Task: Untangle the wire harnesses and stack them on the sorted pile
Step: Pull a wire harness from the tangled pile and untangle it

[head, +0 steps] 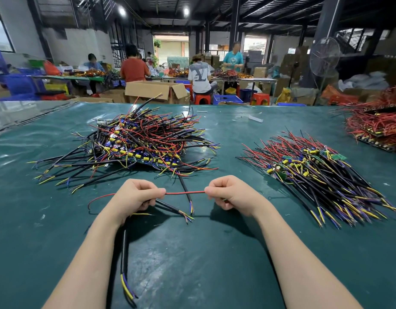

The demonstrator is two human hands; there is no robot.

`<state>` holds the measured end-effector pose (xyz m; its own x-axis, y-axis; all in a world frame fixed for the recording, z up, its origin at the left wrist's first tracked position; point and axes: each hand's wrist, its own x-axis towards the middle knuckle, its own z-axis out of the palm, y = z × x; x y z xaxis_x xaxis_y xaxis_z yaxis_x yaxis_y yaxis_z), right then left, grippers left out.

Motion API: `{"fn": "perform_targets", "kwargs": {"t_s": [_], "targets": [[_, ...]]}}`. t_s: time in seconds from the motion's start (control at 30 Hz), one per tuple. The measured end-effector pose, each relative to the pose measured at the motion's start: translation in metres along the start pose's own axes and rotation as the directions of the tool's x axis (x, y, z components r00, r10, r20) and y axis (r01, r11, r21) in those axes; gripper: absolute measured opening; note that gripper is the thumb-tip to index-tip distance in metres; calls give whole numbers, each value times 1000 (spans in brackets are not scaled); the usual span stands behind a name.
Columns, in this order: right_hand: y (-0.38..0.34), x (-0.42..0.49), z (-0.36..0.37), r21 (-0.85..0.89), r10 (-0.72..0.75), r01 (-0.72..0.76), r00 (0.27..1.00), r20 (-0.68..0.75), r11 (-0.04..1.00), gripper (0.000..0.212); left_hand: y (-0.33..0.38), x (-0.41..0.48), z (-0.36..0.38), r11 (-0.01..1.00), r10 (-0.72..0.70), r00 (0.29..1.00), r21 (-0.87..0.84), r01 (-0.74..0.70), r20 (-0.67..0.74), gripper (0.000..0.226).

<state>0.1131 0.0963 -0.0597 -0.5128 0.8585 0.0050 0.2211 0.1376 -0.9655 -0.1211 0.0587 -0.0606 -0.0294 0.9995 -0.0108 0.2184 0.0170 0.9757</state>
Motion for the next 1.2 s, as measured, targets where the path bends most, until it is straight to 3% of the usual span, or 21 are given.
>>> {"fn": "perform_targets", "kwargs": {"t_s": [0.13, 0.23, 0.3, 0.53, 0.63, 0.7, 0.87, 0.93, 1.03, 1.2], "targets": [[1, -4, -3, -77, 32, -32, 999, -3, 996, 26, -4, 1, -1, 983, -20, 999, 183, 29, -50, 34], [-2, -4, 1, -165, 26, -32, 999, -38, 986, 29, -3, 4, 2, 898, 38, 992, 439, 20, -121, 27], [-3, -3, 1, -163, 22, -34, 997, -72, 986, 33, -2, 4, 4, 872, 69, 986, 490, 14, -151, 25], [-3, 2, -2, -495, -1, -142, 961, -277, 857, 31, 2, -5, 1, 988, 3, 1000, 152, -4, 6, 18], [-3, 2, -4, -499, -21, -133, 956, -293, 856, 23, 4, -7, -4, 989, -66, 992, -121, 79, 112, 20], [-3, 1, -6, -495, -19, -122, 962, -271, 860, 23, 4, -7, -8, 972, -99, 987, -201, 124, 130, 21], [-4, 1, -6, -525, -64, -74, 969, -240, 848, 25, 5, -2, -6, 981, -122, 990, -141, 130, 65, 14], [-5, 1, -7, -458, -88, -58, 952, -293, 887, 30, 4, -2, -6, 988, -134, 988, -71, 139, 70, 14], [-5, 1, -8, -414, -113, -61, 917, -382, 908, 18, 4, -2, -4, 988, -156, 983, -3, 157, 99, 15], [-1, 3, 0, -685, -176, -230, 866, -469, 691, 19, 4, -1, -2, 987, -156, 981, 45, 152, 111, 13]]}}
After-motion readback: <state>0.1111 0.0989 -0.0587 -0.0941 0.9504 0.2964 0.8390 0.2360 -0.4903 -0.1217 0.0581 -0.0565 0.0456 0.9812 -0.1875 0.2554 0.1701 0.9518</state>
